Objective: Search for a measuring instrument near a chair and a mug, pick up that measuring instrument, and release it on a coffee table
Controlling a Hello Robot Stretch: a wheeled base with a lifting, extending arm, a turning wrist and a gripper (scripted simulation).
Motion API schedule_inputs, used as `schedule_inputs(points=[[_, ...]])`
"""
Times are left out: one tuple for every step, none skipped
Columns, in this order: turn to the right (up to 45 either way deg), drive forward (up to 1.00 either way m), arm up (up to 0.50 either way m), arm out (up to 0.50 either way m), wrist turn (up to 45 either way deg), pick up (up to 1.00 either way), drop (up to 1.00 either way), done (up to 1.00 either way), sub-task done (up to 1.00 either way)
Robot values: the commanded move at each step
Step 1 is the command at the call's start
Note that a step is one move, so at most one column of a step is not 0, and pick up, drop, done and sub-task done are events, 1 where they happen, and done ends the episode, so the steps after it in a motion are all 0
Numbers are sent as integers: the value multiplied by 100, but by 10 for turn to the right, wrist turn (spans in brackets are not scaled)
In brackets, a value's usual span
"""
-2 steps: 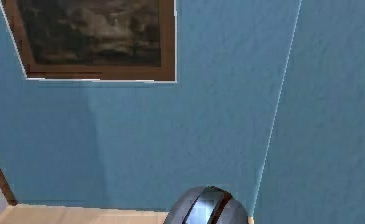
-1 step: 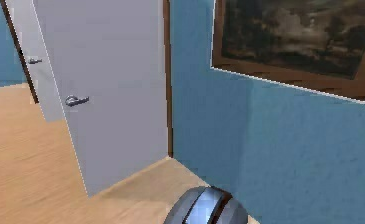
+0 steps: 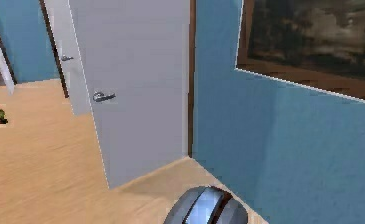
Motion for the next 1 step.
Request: schedule_inputs(points=[[450,0,0,0,0,0,0,0,0]])
